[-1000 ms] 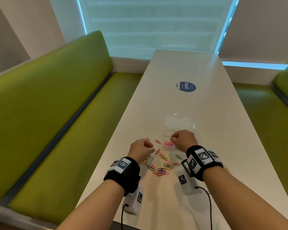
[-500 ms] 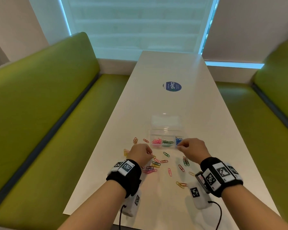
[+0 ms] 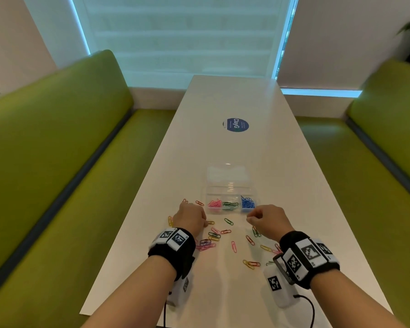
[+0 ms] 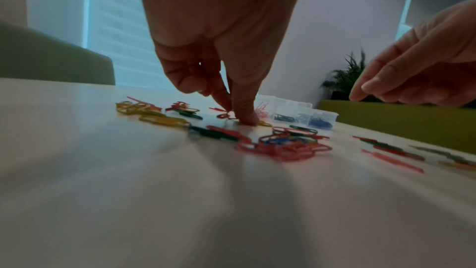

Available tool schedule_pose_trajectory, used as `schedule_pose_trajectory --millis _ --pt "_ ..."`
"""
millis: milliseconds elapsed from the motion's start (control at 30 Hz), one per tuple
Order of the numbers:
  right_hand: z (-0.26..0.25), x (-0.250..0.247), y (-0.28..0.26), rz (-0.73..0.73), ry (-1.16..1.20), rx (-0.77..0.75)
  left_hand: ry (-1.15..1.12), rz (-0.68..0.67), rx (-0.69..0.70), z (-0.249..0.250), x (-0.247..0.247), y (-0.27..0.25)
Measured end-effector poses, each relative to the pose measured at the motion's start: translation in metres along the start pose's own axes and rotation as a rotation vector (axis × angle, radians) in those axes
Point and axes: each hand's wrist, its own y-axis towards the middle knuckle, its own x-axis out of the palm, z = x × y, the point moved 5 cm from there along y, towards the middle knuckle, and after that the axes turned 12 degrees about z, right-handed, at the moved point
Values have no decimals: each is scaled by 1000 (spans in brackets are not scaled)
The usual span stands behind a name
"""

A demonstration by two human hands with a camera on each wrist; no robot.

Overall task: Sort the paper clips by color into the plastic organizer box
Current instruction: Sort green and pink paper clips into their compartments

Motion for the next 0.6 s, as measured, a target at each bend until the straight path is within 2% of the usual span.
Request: schedule_pose_trajectory --millis 167,300,600 --pt "-13 13 0 -29 32 -31 -192 62 -91 -8 -8 2" --pt "-20 20 1 -47 19 -54 -323 120 -88 -1 -22 12" --pt "-15 24 7 -43 -3 -53 -248 118 -47 22 -26 33"
